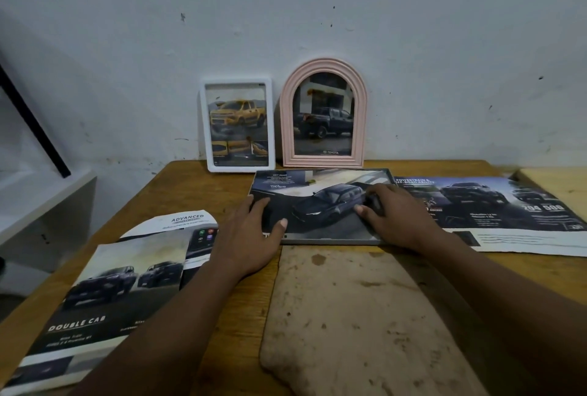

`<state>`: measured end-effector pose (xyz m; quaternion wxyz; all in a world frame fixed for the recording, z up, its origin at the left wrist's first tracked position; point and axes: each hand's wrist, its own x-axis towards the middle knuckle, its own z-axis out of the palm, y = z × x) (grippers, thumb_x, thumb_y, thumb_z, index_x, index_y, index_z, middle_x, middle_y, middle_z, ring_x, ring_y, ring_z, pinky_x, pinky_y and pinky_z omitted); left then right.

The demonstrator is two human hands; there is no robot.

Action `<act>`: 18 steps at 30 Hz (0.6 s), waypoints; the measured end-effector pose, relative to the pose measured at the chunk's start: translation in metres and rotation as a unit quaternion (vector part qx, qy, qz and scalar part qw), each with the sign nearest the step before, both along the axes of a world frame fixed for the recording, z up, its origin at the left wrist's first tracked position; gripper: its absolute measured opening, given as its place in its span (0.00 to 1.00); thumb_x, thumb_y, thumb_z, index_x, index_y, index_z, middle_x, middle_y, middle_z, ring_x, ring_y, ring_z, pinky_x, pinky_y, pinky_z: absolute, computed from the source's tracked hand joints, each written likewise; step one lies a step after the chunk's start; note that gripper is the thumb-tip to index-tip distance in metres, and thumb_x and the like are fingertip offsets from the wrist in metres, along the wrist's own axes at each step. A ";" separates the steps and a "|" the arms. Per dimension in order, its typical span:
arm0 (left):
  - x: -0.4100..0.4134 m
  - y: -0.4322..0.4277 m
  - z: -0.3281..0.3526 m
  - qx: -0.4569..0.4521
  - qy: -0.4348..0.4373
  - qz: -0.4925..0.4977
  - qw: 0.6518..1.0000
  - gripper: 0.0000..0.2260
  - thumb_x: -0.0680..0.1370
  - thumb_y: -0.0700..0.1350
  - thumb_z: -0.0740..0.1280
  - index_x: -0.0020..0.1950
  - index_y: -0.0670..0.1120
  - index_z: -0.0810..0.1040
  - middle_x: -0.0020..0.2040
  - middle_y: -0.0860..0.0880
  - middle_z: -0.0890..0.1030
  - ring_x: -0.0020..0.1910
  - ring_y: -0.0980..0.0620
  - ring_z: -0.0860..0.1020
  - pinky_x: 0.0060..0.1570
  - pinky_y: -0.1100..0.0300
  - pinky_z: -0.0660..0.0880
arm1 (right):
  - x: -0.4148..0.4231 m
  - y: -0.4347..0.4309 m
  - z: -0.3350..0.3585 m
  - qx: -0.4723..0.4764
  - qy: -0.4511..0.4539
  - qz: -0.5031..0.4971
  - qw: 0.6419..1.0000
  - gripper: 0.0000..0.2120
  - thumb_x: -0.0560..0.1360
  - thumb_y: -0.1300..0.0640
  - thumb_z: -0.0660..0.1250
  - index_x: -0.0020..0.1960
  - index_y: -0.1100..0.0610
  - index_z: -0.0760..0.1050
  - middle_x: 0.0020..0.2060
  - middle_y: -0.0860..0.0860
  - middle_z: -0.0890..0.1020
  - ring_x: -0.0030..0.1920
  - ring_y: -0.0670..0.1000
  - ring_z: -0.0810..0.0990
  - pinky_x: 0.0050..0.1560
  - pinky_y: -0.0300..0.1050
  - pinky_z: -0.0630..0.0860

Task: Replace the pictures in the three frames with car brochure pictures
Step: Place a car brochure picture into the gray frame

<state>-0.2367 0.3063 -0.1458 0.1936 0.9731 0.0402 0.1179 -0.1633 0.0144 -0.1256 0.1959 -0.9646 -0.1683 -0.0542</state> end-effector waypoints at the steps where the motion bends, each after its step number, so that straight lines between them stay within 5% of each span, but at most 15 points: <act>1: 0.000 0.000 0.000 0.002 -0.001 0.001 1.000 0.30 0.80 0.65 0.60 0.78 0.52 0.65 0.78 0.46 0.66 0.76 0.45 0.64 0.73 0.44 0.66 | 0.000 0.000 0.000 0.003 0.001 -0.002 1.000 0.26 0.77 0.35 0.59 0.68 0.49 0.68 0.66 0.53 0.74 0.65 0.56 0.72 0.64 0.63 0.72; 12: -0.006 -0.007 0.001 -0.009 -0.028 0.014 0.999 0.22 0.83 0.52 0.61 0.76 0.47 0.67 0.74 0.46 0.70 0.72 0.48 0.69 0.66 0.49 0.71 | -0.002 -0.002 -0.001 0.010 0.003 -0.025 1.000 0.25 0.78 0.39 0.62 0.70 0.50 0.67 0.68 0.53 0.74 0.68 0.56 0.71 0.68 0.63 0.66; 18: -0.011 -0.011 0.005 0.005 -0.044 0.029 0.999 0.22 0.84 0.52 0.58 0.77 0.48 0.65 0.77 0.45 0.66 0.74 0.45 0.67 0.69 0.46 0.70 | -0.015 -0.008 0.009 0.056 -0.013 -0.042 0.998 0.21 0.78 0.42 0.63 0.68 0.49 0.68 0.68 0.53 0.74 0.69 0.56 0.70 0.68 0.65 0.65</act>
